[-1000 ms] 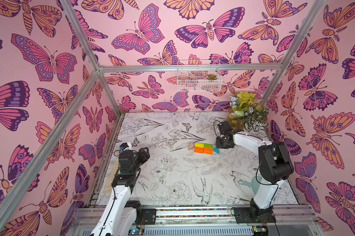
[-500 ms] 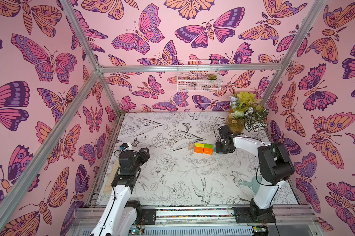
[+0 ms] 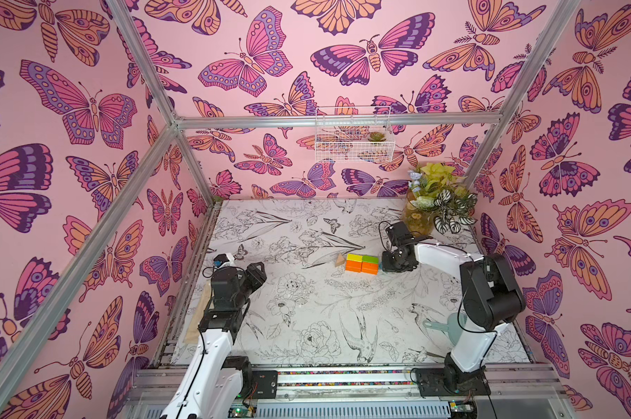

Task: Assemble a piece of candy with building blocks
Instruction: Assemble the building block at the center of the board.

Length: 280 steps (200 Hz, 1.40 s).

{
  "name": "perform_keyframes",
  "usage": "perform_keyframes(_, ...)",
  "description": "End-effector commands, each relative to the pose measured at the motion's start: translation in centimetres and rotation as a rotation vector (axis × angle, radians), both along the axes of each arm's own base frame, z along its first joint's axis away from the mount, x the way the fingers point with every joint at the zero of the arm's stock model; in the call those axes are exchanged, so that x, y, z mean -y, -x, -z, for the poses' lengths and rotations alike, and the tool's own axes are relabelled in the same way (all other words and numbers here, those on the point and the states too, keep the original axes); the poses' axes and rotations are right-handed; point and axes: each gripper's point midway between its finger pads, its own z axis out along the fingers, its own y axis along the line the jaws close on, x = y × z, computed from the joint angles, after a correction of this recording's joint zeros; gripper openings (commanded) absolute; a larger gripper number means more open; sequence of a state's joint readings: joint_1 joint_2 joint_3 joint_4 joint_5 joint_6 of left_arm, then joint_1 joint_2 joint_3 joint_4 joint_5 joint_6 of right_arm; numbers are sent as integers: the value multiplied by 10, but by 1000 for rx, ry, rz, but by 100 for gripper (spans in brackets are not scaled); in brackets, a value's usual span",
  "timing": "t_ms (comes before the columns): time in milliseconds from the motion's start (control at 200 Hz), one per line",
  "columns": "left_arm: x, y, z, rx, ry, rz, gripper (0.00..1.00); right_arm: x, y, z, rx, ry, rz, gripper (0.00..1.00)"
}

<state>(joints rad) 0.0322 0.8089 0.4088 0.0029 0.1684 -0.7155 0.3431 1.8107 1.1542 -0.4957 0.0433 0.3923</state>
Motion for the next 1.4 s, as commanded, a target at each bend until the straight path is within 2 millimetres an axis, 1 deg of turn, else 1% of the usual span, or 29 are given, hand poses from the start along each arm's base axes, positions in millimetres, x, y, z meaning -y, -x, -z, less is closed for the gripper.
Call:
perform_keyframes(0, 1, 2, 4, -13, -4, 10, 63, -2, 2, -14, 17, -2, -9, 0)
perform_keyframes(165, 1, 2, 6, -19, -2, 9, 63, -5, 3, -16, 21, -21, -21, 0)
perform_keyframes(320, 1, 2, 6, -19, -2, 7, 63, -6, 4, -14, 13, -27, -20, 0)
perform_keyframes(541, 1, 2, 7, -23, -1, 5, 63, -14, 6, -12, 9, -45, -31, 0)
perform_keyframes(726, 1, 2, 7, -22, 0, 7, 63, -8, 8, -12, 5, -10, -30, 0)
perform_keyframes(916, 1, 2, 8, -25, 0, 7, 63, 9, 6, -21, 32, 78, 4, 0)
perform_keyframes(966, 1, 2, 8, -24, 0, 7, 63, 10, 4, -25, 51, 73, 14, 3)
perform_keyframes(1096, 1, 2, 7, -24, 0, 7, 63, 3, -3, -38, 106, 18, 40, 5)
perform_keyframes(1207, 1, 1, 6, -21, -2, 6, 63, -3, -11, -43, 135, -24, 58, 11)
perform_keyframes(1247, 1, 1, 7, -25, -3, 5, 64, -6, -13, -44, 135, -38, 61, 13)
perform_keyframes(1307, 1, 1, 8, -27, -3, 5, 63, -9, -16, -42, 129, -48, 67, 20)
perform_keyframes(1397, 1, 1, 8, -31, 0, 7, 63, -11, -20, -35, 112, -45, 74, 26)
